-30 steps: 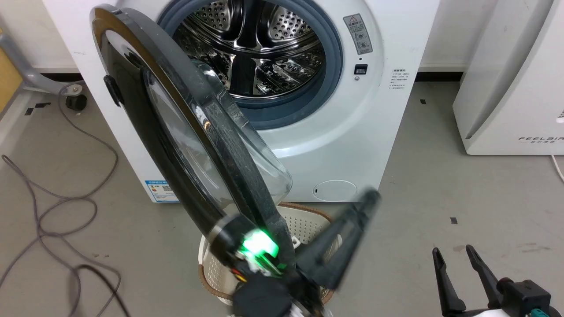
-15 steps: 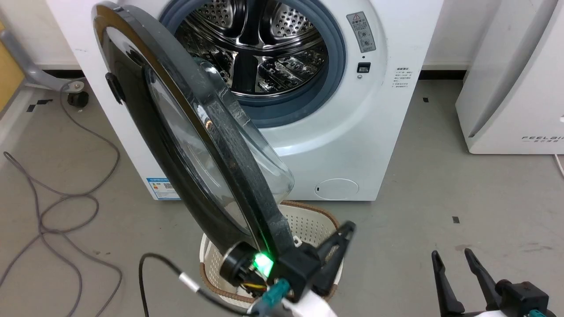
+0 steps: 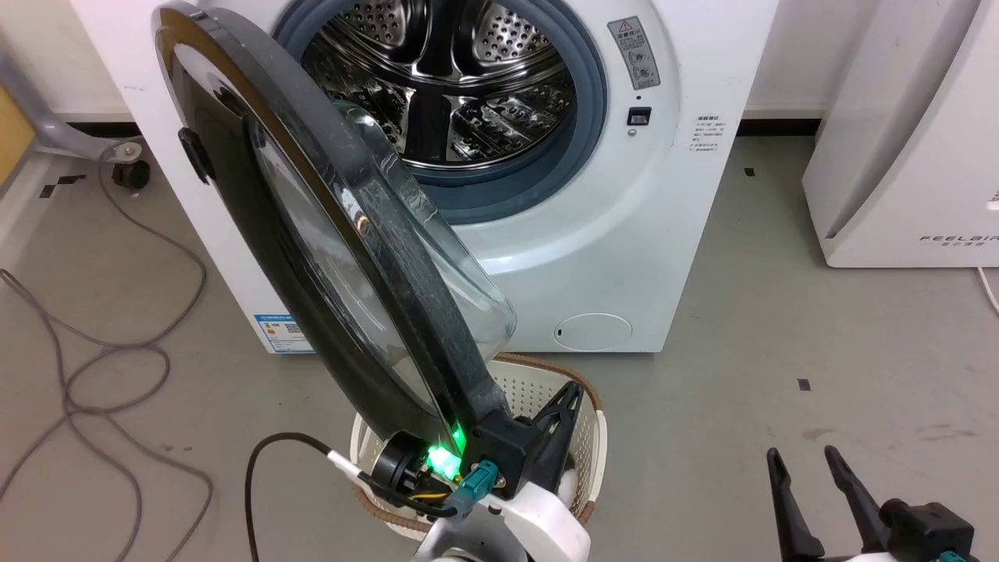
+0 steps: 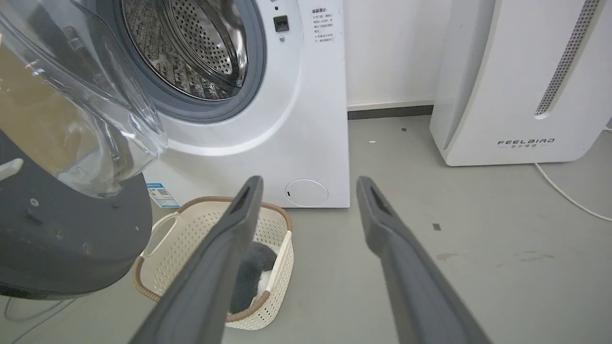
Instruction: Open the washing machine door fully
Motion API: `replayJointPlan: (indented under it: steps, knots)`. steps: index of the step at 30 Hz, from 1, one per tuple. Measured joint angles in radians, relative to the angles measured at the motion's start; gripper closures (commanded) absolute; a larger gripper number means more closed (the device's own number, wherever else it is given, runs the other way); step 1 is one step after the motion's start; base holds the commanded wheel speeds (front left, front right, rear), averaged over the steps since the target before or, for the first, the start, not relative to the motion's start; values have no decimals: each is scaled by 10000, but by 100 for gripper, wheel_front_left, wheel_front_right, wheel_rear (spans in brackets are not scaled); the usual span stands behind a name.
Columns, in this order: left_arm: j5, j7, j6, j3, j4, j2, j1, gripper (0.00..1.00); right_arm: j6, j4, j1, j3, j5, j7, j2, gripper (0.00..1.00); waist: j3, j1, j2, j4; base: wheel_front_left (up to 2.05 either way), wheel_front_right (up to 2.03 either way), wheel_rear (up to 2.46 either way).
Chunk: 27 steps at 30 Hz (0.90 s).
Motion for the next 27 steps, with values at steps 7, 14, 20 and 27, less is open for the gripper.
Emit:
replayJointPlan:
  steps: [7, 14, 20, 27]
  knots:
    - [-92, 19, 165, 44, -192, 50, 172, 100, 0, 63, -4, -27, 92, -4, 0, 0, 36, 0, 0, 188, 0, 0, 0]
    - [-268, 50, 606, 288, -1189, 468, 1135, 100, 0, 205, 2, -136, 167, -4, 0, 0, -92, 0, 0, 650, 0, 0, 0]
    - [-343, 167, 849, 384, -1643, 683, 1603, 100, 0, 284, 12, -213, 240, 0, 4, 0, -198, 0, 0, 1303, 0, 0, 0]
    - [-343, 165, 1133, 529, -2220, 918, 2012, 100, 0, 316, 5, -245, 251, -2, 8, 0, -233, 0, 0, 2251, 0, 0, 0]
